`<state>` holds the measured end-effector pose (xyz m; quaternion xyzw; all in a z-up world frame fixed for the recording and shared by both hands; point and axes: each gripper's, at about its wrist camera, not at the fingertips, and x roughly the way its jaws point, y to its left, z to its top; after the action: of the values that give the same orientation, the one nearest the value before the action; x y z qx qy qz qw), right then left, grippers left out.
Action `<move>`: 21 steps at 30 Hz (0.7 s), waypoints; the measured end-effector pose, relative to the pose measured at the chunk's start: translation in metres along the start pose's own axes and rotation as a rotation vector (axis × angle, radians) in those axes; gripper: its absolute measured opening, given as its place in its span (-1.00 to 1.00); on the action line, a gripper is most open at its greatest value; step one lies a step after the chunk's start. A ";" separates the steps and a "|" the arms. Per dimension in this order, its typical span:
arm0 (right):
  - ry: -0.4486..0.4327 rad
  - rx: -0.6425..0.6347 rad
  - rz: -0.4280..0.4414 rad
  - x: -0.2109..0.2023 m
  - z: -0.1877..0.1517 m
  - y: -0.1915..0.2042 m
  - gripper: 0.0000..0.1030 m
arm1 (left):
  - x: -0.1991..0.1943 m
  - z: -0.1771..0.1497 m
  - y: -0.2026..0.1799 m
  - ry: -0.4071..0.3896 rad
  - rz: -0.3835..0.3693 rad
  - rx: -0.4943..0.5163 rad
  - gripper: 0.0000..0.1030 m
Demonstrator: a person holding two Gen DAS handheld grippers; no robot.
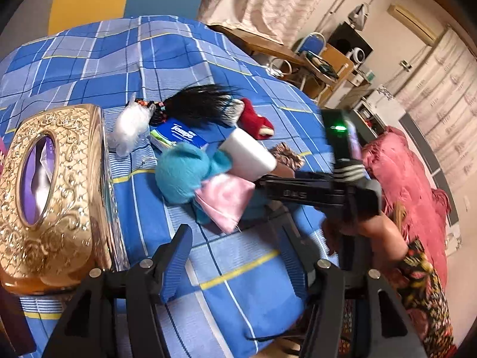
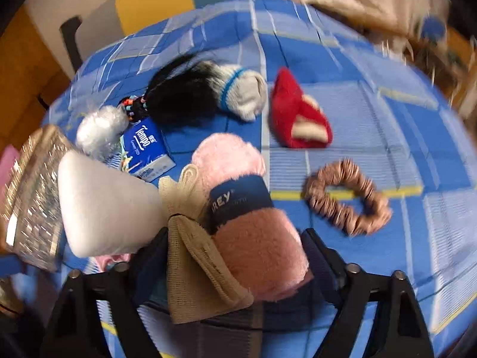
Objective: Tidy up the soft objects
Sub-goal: 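Grasp the pink dishcloth roll with the right gripper while the left grasps the blue plush bear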
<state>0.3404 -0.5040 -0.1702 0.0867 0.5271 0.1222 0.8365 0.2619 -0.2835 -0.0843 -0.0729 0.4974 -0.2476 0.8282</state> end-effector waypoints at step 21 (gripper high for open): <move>-0.168 0.262 -0.147 -0.080 -0.026 -0.058 0.26 | 0.080 0.039 0.008 0.040 0.272 -0.083 0.17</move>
<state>0.2905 -0.5828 -0.1282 0.1661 0.4718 -0.0166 0.8657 0.3289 -0.3195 -0.1309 -0.0339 0.5288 -0.1136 0.8404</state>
